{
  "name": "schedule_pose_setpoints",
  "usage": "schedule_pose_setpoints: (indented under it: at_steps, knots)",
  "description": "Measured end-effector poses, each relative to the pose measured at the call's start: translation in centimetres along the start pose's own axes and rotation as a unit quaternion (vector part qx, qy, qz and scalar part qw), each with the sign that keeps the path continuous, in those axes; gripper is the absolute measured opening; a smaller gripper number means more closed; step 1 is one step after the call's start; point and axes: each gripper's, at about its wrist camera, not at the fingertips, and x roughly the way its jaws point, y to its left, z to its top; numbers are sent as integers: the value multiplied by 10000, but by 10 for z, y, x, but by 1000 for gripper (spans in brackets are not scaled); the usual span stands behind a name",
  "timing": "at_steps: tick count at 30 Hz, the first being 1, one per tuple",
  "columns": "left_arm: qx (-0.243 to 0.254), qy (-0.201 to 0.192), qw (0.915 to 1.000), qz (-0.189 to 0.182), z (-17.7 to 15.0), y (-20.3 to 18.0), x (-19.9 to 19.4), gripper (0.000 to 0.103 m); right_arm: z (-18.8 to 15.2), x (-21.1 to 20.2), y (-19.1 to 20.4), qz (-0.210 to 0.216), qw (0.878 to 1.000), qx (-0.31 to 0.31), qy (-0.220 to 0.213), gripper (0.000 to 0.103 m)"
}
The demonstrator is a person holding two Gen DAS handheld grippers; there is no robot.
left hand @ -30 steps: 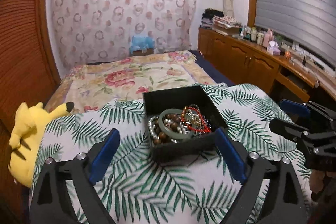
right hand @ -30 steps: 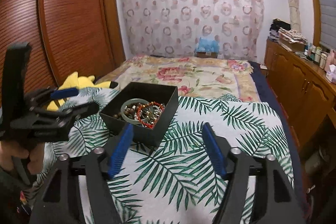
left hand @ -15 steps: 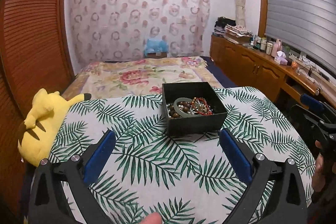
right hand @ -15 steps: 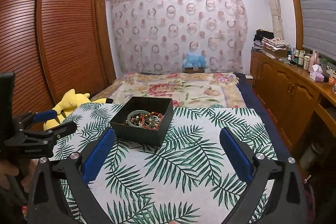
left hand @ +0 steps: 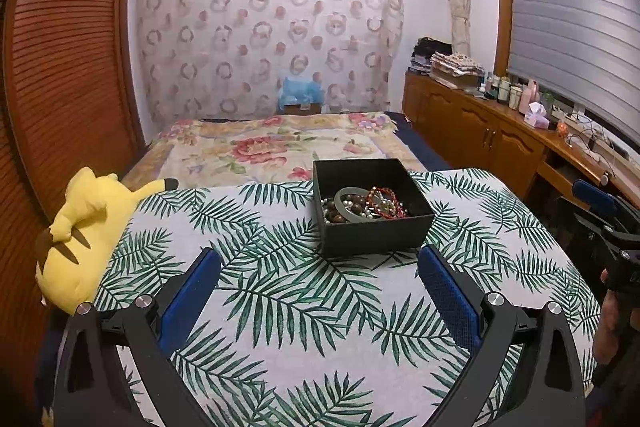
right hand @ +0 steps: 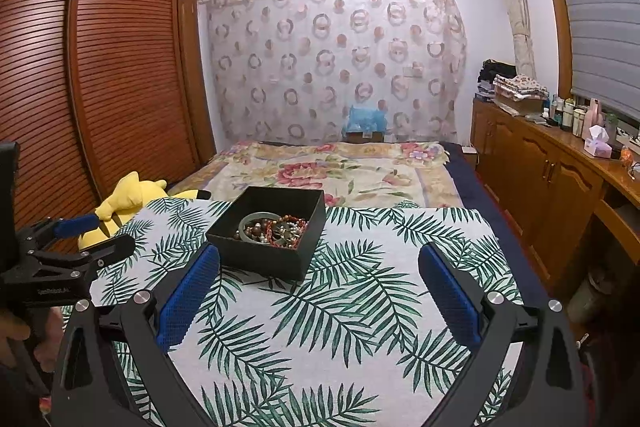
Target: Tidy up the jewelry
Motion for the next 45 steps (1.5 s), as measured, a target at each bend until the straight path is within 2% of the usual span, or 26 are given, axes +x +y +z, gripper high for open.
schedule_pose_setpoints:
  at_steps: [45]
  knots:
    - [32, -110, 9999, 9, 4, -2, -10, 95, -5, 2, -2, -75, 10000, 31, 11, 100]
